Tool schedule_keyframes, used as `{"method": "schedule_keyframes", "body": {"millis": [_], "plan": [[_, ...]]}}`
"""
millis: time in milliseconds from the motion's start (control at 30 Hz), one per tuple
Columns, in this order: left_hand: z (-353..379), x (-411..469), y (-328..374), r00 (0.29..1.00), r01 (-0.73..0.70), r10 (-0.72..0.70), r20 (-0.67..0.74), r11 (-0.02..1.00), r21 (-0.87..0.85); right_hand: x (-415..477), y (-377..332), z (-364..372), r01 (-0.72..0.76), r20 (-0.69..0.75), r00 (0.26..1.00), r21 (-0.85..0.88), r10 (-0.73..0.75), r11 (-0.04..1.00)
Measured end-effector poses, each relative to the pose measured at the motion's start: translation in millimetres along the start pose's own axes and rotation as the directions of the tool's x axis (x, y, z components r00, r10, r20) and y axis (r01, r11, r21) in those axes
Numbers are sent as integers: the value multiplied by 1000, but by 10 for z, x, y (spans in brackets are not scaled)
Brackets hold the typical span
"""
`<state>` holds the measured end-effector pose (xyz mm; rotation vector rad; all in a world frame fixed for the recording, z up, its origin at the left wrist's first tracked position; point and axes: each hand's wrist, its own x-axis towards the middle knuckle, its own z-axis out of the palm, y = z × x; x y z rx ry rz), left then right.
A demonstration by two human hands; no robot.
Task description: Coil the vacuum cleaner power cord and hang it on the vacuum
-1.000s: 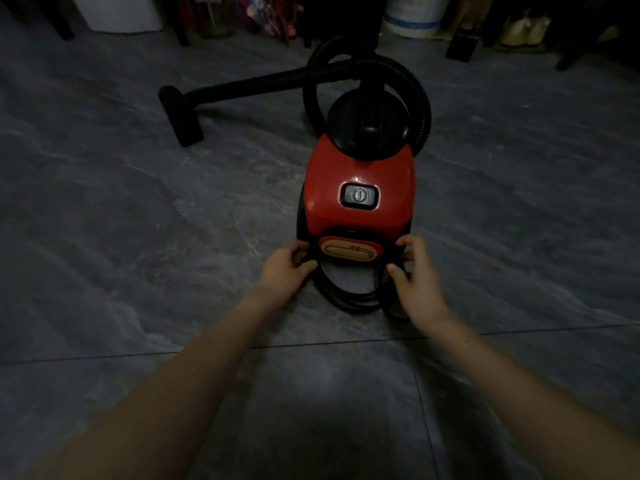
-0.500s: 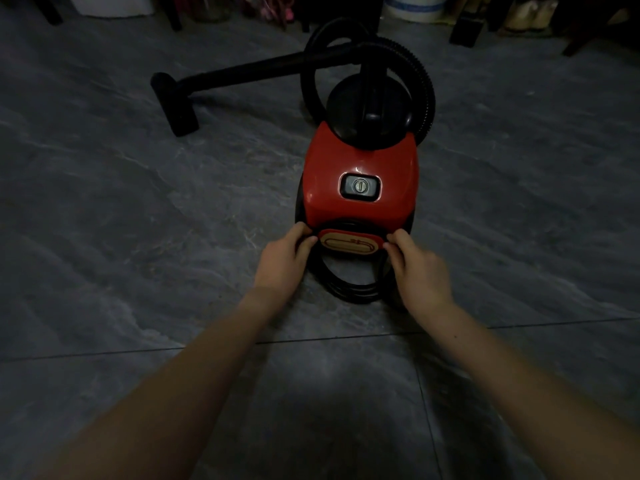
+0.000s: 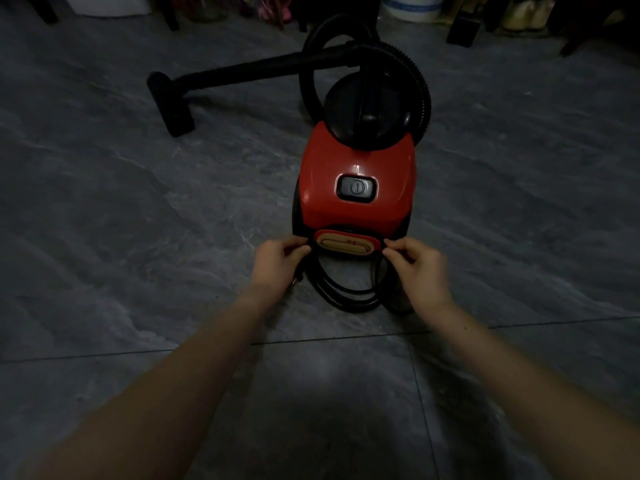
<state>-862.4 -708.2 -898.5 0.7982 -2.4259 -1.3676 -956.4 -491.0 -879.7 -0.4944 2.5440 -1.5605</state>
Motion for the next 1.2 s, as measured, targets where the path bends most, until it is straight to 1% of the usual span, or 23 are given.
{"method": "schedule_keyframes", "body": {"millis": [67,167,300,400,467,633,767,900,1033,1100,1167,1200], "plan": [[-4,-30,-18,1000,15,-15,-13,1000,-21,-15,-12,-15,-48,-10,999,46,48,998],[-17,-28,-39,998,62,-62,-1,998,11,-51,7,-36,-118,-34,992,87,122,989],[-9,0,-30,997,68,-69,19,996,58,-4,42,-50,-155,-26,988,-40,154,987],[-7,20,-23,996,75,-77,44,996,47,12,36,-56,-182,-33,983,-55,181,982],[5,25,-33,996,74,-75,43,996,41,15,19,-60,-193,-46,980,-18,192,981],[58,4,-7,999,51,-51,12,998,25,14,6,-12,-236,-99,963,135,250,962],[113,-10,11,996,87,-87,-9,996,-14,34,21,32,-248,-151,945,250,291,936],[171,-8,4,993,114,-115,-8,993,-41,75,66,62,-274,-160,930,295,330,915],[185,-9,-22,994,111,-112,-6,991,-79,70,72,62,-261,-164,934,295,318,919],[180,-30,-19,994,110,-110,1,992,-66,54,58,49,-259,-141,943,261,302,930],[146,-98,25,996,87,-87,13,996,-34,6,29,29,-239,-136,954,189,267,952],[118,-136,82,996,92,-91,17,996,-23,-23,-51,-1,-240,-138,957,104,253,965]]}}
